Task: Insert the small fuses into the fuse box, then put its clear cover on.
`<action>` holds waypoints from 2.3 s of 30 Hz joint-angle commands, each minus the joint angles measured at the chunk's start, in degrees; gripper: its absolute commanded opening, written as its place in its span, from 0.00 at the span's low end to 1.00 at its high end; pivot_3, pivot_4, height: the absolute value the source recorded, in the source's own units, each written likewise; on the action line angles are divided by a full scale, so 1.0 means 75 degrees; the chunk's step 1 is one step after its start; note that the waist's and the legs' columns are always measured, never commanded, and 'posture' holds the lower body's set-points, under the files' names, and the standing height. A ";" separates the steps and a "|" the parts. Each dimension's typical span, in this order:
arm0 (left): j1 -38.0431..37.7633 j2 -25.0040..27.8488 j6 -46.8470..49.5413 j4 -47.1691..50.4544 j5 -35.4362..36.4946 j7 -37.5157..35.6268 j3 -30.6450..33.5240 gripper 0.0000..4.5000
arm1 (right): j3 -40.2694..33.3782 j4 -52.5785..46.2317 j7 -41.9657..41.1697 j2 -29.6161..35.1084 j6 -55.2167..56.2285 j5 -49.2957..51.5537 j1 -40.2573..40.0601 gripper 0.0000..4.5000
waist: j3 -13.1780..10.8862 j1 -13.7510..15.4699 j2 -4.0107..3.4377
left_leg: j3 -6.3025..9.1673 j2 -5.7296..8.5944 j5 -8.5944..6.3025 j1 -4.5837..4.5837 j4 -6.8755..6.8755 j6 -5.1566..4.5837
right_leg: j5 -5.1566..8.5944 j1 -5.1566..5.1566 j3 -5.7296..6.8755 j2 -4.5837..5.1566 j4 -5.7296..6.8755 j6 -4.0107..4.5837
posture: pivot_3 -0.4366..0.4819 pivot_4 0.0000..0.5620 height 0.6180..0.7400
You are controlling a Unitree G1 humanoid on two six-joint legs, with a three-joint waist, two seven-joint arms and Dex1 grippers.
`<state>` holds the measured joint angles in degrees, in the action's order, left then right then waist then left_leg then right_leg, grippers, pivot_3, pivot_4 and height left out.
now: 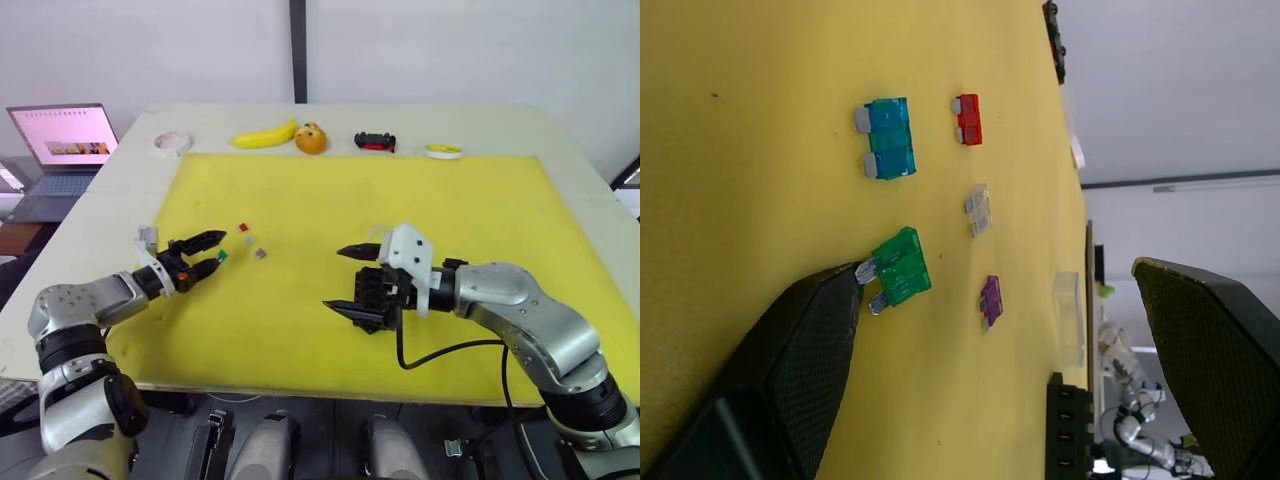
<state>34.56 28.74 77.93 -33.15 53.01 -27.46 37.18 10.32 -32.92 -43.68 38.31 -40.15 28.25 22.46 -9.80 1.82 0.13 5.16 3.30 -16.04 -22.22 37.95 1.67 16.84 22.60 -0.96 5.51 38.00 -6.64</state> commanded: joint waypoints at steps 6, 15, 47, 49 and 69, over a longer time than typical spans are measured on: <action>-0.0095 -0.0393 -0.0066 0.0096 -0.0211 0.0308 -0.0201 0.94 | -0.0284 -0.0253 0.0043 0.0035 -0.0025 0.0070 0.0058 1.00 | 0.0000 0.0072 0.0000 | 0.0000 0.0003 -0.0005 -0.0001 0.0000 -0.0009 | 0.0000 0.0002 0.0001 0.0004 -0.0017 0.0000 | 0.48 0.27 1.00; -0.0114 -0.0535 0.0016 0.0290 -0.0170 0.0578 -0.0054 0.88 | -0.0286 -0.0268 0.0050 0.0064 -0.0119 0.0102 0.0157 1.00 | -0.0001 0.0071 0.0001 | 0.0002 0.0003 -0.0005 -0.0004 0.0000 -0.0009 | 0.0001 -0.0009 0.0005 0.0004 -0.0018 -0.0002 | 0.48 0.27 1.00; -0.0402 -0.0399 -0.0337 0.0143 -0.0472 0.0236 -0.0335 0.00 | -0.0343 -0.0236 0.0070 0.0165 -0.0084 0.0052 0.0033 1.00 | -0.0001 -0.0001 0.0001 | -0.0001 -0.0002 -0.0009 -0.0022 -0.0010 -0.0015 | 0.0002 0.0003 0.0004 -0.0001 -0.0041 -0.0005 | 0.48 0.27 1.00; -0.0436 -0.0337 -0.0400 0.0073 -0.0502 0.0122 -0.0376 0.00 | -0.0356 -0.0227 0.0051 0.0178 -0.0057 0.0044 -0.0005 1.00 | -0.0001 -0.0021 0.0000 | -0.0001 -0.0002 -0.0008 -0.0021 -0.0011 -0.0014 | 0.0002 0.0002 0.0004 -0.0001 -0.0041 -0.0004 | 0.48 0.27 1.00; 0.0400 -0.0250 0.1935 0.3961 0.2700 -0.0399 -0.0446 0.00 | -0.2486 -0.0457 0.2044 -0.1168 -0.2406 0.3930 0.0188 1.00 | -0.0052 -0.0200 0.0082 | 0.0007 -0.0017 -0.0001 -0.0061 -0.0032 0.0000 | -0.0001 0.0052 -0.0014 0.0008 -0.0044 -0.0003 | 0.48 0.27 1.00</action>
<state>35.27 28.26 92.01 -5.47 69.47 -31.13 33.98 -5.52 -35.06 -31.73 31.07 -56.81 52.17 22.27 -10.19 0.32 0.74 5.20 3.18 -16.05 -22.68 37.71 1.67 16.84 22.99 -1.07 5.57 37.67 -6.66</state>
